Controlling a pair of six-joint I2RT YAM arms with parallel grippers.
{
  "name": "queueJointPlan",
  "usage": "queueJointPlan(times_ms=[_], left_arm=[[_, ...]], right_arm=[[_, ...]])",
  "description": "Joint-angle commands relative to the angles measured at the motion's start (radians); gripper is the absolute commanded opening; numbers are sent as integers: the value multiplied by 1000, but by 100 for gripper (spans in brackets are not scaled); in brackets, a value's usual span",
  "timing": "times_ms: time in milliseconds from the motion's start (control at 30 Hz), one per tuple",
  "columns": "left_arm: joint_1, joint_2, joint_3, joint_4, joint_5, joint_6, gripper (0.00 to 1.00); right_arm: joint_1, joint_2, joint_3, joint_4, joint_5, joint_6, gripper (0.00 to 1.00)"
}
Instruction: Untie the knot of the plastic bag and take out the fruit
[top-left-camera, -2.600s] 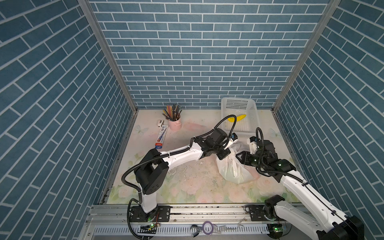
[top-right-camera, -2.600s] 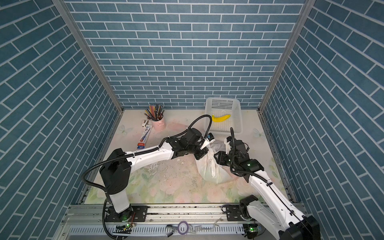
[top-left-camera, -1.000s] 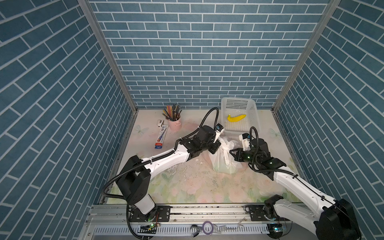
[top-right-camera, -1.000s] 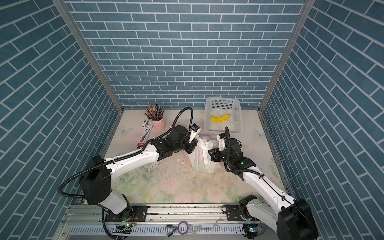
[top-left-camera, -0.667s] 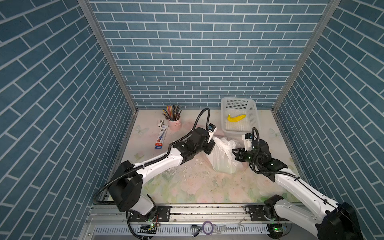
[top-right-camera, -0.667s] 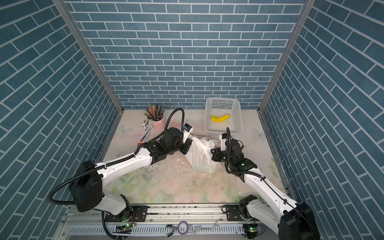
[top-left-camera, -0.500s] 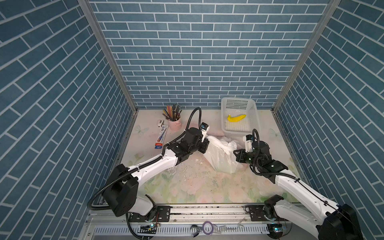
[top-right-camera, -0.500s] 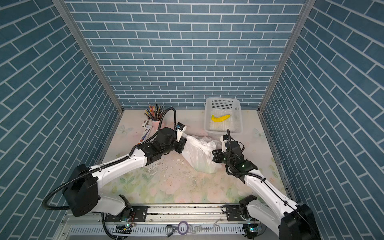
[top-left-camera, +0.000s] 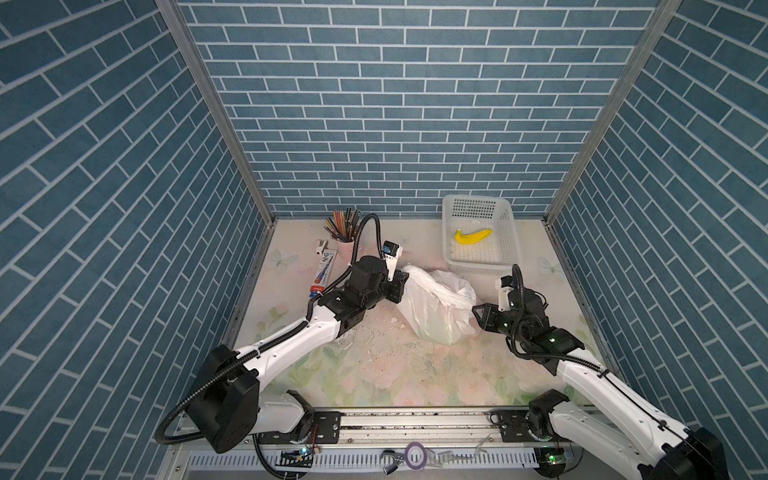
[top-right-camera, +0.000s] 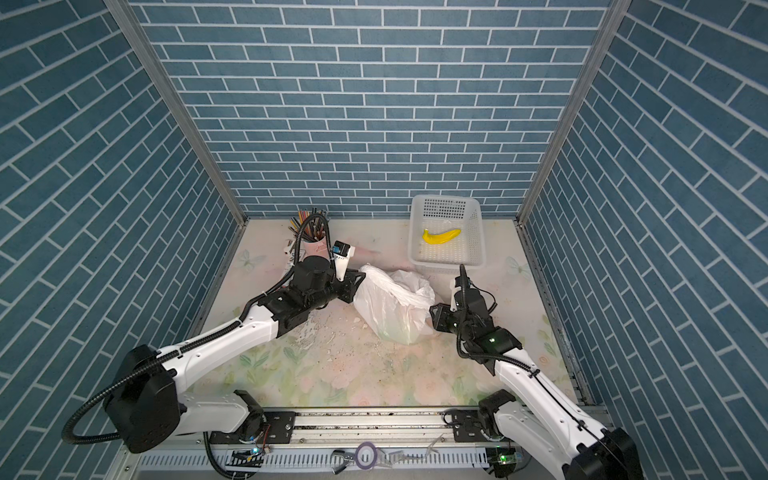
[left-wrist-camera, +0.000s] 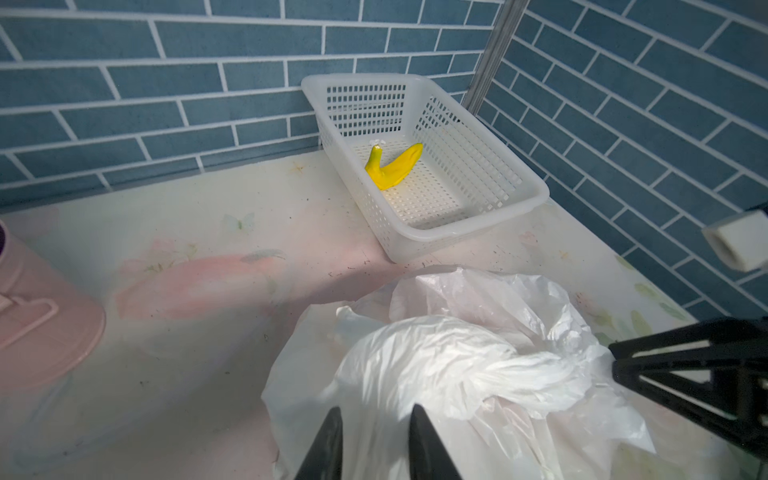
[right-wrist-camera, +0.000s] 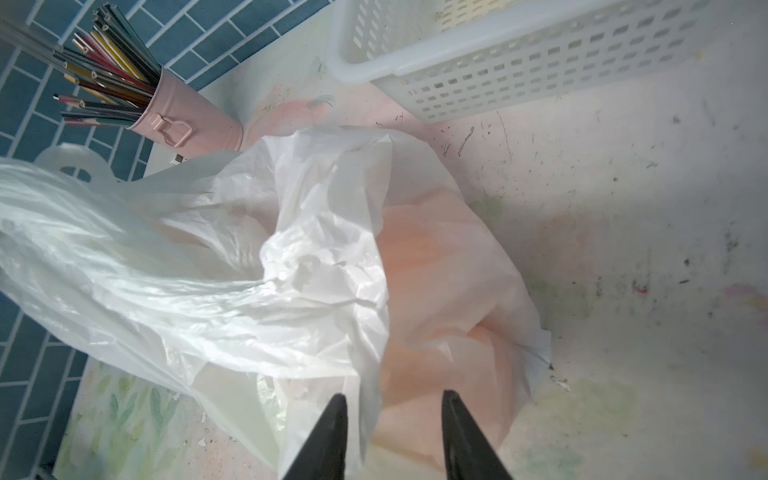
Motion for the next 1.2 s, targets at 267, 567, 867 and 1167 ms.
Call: queueJointPlan(times_ms=[267, 567, 867, 1167], left_arm=[[-12, 97, 252, -182, 131, 58, 45], [-20, 217, 419, -412, 133, 145, 51], [-19, 285, 441, -491, 123, 174, 55], [-19, 322, 430, -538, 124, 212, 55]], right_arm=[[105, 90, 243, -82, -84, -347, 57], [160, 330, 394, -158, -157, -502, 75], [167, 480, 441, -135, -173, -538, 56], [167, 530, 437, -120, -165, -550, 23]])
